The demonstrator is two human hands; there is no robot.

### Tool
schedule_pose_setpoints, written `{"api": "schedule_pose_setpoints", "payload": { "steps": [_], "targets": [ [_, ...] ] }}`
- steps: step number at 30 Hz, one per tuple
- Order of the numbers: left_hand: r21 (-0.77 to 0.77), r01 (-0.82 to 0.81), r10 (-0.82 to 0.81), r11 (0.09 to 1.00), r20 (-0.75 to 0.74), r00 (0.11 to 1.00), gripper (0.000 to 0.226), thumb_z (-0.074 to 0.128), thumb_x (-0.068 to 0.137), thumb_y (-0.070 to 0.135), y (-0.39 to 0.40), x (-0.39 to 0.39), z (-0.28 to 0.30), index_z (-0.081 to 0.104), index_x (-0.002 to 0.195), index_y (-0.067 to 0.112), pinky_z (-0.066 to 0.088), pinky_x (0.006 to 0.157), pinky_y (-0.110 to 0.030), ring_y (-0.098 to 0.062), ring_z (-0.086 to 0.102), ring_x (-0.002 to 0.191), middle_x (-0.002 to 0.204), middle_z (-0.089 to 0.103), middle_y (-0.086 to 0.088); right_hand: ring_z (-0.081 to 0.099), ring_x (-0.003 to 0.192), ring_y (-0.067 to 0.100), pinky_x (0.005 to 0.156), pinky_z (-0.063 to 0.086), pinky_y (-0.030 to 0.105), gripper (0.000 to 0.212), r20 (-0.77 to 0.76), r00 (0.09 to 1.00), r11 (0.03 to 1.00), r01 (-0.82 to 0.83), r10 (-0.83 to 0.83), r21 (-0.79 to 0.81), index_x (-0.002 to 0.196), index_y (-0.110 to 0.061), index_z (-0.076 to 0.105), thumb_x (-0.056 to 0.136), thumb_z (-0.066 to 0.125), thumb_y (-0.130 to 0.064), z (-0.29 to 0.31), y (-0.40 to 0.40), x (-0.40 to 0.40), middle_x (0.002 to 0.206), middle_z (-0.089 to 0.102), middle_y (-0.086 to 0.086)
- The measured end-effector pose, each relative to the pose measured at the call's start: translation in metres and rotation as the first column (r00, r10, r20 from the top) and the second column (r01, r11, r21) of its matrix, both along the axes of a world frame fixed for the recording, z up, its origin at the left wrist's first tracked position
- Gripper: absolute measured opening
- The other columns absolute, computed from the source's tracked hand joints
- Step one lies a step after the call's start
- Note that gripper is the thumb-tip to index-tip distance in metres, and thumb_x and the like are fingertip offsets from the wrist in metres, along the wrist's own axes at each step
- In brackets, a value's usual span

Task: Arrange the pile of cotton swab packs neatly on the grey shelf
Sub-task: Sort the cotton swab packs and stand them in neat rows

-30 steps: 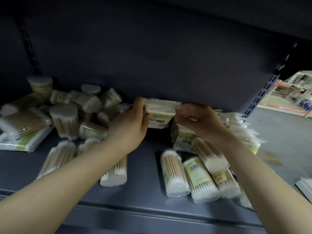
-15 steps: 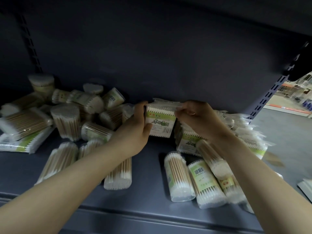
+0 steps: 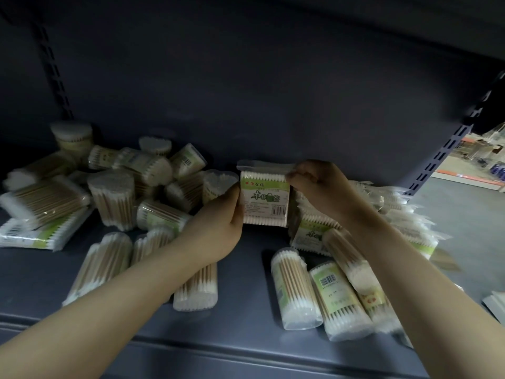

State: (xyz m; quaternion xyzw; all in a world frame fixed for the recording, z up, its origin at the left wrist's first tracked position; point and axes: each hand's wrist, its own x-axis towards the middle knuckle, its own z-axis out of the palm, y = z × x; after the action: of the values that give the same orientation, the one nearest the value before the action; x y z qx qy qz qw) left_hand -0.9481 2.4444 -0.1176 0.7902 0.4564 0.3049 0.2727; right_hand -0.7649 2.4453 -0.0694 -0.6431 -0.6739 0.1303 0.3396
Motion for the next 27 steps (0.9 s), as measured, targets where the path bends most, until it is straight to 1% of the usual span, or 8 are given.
{"api": "schedule_pose_setpoints", "payload": {
  "steps": [2, 4, 7, 11, 15, 19, 23, 27],
  "targets": [
    [0.019, -0.007, 0.007, 1.000, 0.002, 1.000, 0.032, 0.034, 0.099, 0.018, 0.001, -0.001, 0.000, 0.040, 0.131, 0.016, 0.035, 0.078, -0.016, -0.018, 0.054, 0.106, 0.119, 0.058, -0.002, 0.047, 0.050, 0.002, 0.056, 0.037, 0.023, 0.031, 0.004, 1.000, 1.000, -0.003, 0.003, 0.000, 0.055, -0.008, 0.053, 0.084, 0.057, -0.016, 0.000, 0.000, -0.002, 0.050, 0.049, -0.004],
    [0.039, -0.006, 0.006, 0.999, 0.006, 1.000, 0.032, 0.035, 0.099, 0.018, 0.002, -0.001, 0.001, 0.039, 0.131, 0.016, 0.034, 0.074, -0.016, -0.017, 0.055, 0.101, 0.111, 0.058, 0.000, 0.055, 0.061, 0.017, 0.063, 0.041, 0.028, 0.026, 0.006, 1.000, 1.000, -0.016, 0.016, 0.011, 0.067, 0.002, 0.058, 0.084, 0.057, -0.016, 0.001, 0.000, -0.003, 0.061, 0.058, 0.010],
    [0.054, 0.015, -0.016, 0.998, 0.023, 1.000, 0.030, 0.036, 0.098, 0.017, 0.002, -0.003, 0.002, 0.040, 0.128, 0.015, 0.041, 0.080, -0.022, -0.018, 0.056, 0.100, 0.111, 0.057, 0.001, 0.060, 0.074, 0.025, 0.069, 0.045, 0.031, 0.024, 0.016, 1.000, 0.999, -0.024, 0.024, 0.028, 0.077, 0.004, 0.062, 0.085, 0.057, -0.018, 0.000, -0.001, -0.004, 0.077, 0.065, 0.019],
    [0.043, -0.012, 0.008, 0.999, 0.097, 0.995, 0.039, 0.048, 0.094, 0.015, 0.005, -0.004, 0.004, 0.034, 0.130, 0.014, 0.049, 0.085, -0.033, -0.020, 0.059, 0.098, 0.102, 0.057, 0.004, 0.057, 0.075, 0.009, 0.069, 0.042, 0.019, 0.016, 0.009, 0.998, 0.998, -0.056, 0.056, 0.023, 0.078, -0.003, 0.063, 0.085, 0.058, -0.016, 0.003, -0.004, -0.004, 0.078, 0.065, 0.003],
    [0.064, -0.016, 0.007, 0.998, 0.140, 0.990, 0.068, 0.059, 0.086, 0.011, 0.011, 0.000, 0.008, 0.018, 0.138, 0.026, 0.052, 0.076, -0.044, -0.025, 0.062, 0.084, 0.102, 0.061, -0.013, 0.057, 0.078, 0.006, 0.074, 0.046, 0.023, 0.002, 0.052, 0.996, 0.997, -0.076, 0.077, -0.028, 0.082, -0.019, 0.060, 0.083, 0.061, -0.020, -0.001, -0.005, -0.002, 0.077, 0.059, -0.012],
    [0.110, 0.034, -0.037, 0.993, 0.016, 0.999, 0.053, 0.058, 0.088, 0.012, 0.017, 0.006, 0.008, 0.035, 0.132, 0.030, 0.046, 0.084, -0.029, -0.016, 0.054, 0.102, 0.119, 0.050, 0.000, 0.055, 0.082, 0.005, 0.074, 0.042, 0.016, 0.010, 0.095, 0.993, 0.997, -0.072, 0.076, -0.040, 0.091, -0.014, 0.065, 0.082, 0.061, -0.014, -0.003, -0.007, 0.001, 0.081, 0.058, -0.012],
    [0.102, 0.055, -0.045, 0.993, -0.097, 0.994, 0.042, 0.054, 0.091, 0.014, 0.020, 0.014, 0.005, 0.041, 0.130, 0.024, 0.044, 0.093, -0.032, -0.019, 0.050, 0.113, 0.125, 0.044, -0.005, 0.053, 0.094, 0.011, 0.081, 0.040, 0.022, 0.020, 0.111, 0.993, 0.999, 0.026, -0.029, 0.034, 0.098, -0.012, 0.067, 0.082, 0.056, -0.005, -0.003, -0.006, 0.012, 0.095, 0.062, -0.003],
    [0.139, 0.056, -0.029, 0.989, -0.189, 0.982, 0.042, 0.051, 0.093, 0.016, 0.021, 0.018, 0.003, 0.040, 0.133, 0.019, 0.040, 0.095, -0.030, -0.019, 0.046, 0.113, 0.130, 0.035, -0.004, 0.049, 0.099, 0.009, 0.081, 0.031, 0.015, 0.030, 0.211, 0.963, 0.985, 0.157, -0.169, 0.070, 0.109, -0.011, 0.064, 0.083, 0.053, -0.002, -0.004, -0.004, 0.026, 0.117, 0.059, 0.004]
  ]
}}
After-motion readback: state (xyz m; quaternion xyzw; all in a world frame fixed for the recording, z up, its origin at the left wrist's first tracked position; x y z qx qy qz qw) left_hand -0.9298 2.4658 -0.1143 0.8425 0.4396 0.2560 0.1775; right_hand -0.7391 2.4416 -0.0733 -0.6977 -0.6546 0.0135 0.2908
